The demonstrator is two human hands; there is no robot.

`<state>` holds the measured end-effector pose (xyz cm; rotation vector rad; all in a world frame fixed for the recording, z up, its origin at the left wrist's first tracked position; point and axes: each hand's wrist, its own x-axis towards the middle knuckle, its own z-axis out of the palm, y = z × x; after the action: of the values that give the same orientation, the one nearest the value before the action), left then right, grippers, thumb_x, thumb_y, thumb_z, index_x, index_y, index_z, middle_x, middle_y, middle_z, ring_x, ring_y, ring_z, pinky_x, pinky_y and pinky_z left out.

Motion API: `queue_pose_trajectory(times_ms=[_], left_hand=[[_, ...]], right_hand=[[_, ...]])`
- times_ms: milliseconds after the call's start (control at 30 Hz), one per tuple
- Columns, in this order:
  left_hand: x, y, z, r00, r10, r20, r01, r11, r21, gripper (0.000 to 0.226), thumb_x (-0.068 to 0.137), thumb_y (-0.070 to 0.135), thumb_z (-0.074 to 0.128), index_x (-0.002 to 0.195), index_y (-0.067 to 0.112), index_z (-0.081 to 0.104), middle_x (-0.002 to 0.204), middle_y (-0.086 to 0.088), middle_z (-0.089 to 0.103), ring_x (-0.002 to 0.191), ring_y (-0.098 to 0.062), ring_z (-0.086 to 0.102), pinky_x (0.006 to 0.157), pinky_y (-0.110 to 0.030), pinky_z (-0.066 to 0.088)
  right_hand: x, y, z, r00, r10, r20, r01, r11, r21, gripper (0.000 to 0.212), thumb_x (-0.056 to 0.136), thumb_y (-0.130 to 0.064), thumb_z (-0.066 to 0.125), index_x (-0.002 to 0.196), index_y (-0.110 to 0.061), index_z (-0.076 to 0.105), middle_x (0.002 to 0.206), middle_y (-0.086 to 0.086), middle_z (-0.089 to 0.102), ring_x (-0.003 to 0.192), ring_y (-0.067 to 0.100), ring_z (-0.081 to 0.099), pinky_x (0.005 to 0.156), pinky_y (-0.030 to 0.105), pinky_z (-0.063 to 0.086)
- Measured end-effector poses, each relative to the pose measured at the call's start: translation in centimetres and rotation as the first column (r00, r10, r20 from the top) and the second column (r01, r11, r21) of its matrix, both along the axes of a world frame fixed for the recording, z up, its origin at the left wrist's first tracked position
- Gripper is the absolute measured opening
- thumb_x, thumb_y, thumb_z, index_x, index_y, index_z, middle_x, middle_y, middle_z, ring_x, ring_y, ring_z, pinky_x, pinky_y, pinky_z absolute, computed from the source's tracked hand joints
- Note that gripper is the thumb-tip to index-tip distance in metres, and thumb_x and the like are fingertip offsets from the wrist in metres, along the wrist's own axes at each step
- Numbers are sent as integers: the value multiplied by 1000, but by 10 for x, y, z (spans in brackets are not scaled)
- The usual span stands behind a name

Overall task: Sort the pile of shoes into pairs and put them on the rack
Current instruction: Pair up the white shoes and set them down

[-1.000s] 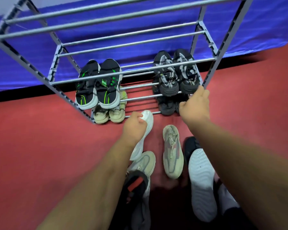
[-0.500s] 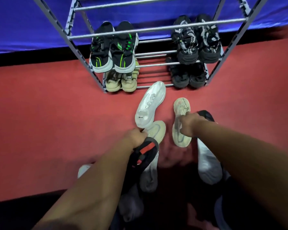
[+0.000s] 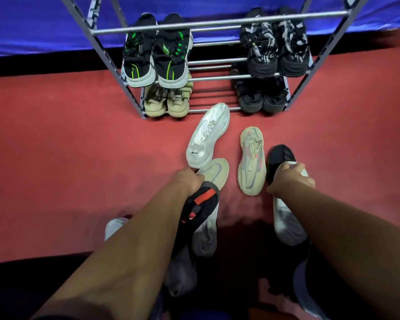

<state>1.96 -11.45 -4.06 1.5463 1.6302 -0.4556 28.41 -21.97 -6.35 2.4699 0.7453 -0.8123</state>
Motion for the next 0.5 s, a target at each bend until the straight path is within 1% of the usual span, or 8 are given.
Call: queue_pose_trajectory(times_ms=[67,133,200,267,333,400,433,500], left_hand=[[3,-1,3,999,15,-36,-14,999,33,34,101,41,56,117,12,64,110,-7,65,98,-30,61,80,-34,46],[7,-4,4,991,42,-124,-24,990,140,42,97,43,60,124,12,62,126,-12,62,115,-32,58,91,-38,49],[15,-6,14,988,71,-136,-20,937,349,48,98,38,58,135,8,55,139,-15,54,129,-34,49,105,-42,43],[25,-3,26,1000,21,-4,-16,869,494,38,102,36,51,126,8,59,129,-14,60,119,-33,55,101,-43,45],[38,3,39,965,2,261,-93,936,339,50,102,58,48,109,10,64,110,-10,69,95,-28,63,84,-37,50],[48,5,50,854,219,471,-194,976,-101,87,82,90,51,118,12,68,113,-7,76,93,-24,71,85,-35,56],[49,4,50,795,352,494,-231,929,-289,94,74,93,57,126,17,69,120,-8,77,100,-26,74,91,-42,59],[44,2,46,692,481,538,-236,855,-462,78,76,75,75,126,15,71,119,-12,78,106,-33,76,91,-54,62]], right_hand=[[2,8,6,1000,9,1,-9,999,53,107,64,-73,64,151,-19,34,140,13,32,122,49,50,88,54,45],[-3,17,32,1000,14,-2,-14,981,195,106,68,-83,56,151,-18,38,140,14,38,125,47,49,92,54,43],[-11,34,59,998,36,-51,-16,935,354,100,79,-82,55,154,-19,37,148,16,37,129,48,49,104,51,42],[-19,56,79,975,27,-219,97,839,535,88,83,-69,62,154,-23,38,144,14,40,123,41,54,102,44,47],[-29,75,95,880,45,-472,313,692,650,71,81,-50,69,146,-30,47,133,9,52,109,31,62,93,45,56],[-37,87,102,730,58,-681,529,583,617,59,79,-36,70,136,-35,51,121,6,64,100,28,71,86,56,62],[-40,90,103,677,50,-735,592,557,582,56,80,-34,67,134,-38,51,117,3,67,101,27,72,86,58,62],[-46,93,103,651,32,-758,628,537,563,43,80,-37,60,122,-41,57,115,0,69,105,25,72,93,57,59]])
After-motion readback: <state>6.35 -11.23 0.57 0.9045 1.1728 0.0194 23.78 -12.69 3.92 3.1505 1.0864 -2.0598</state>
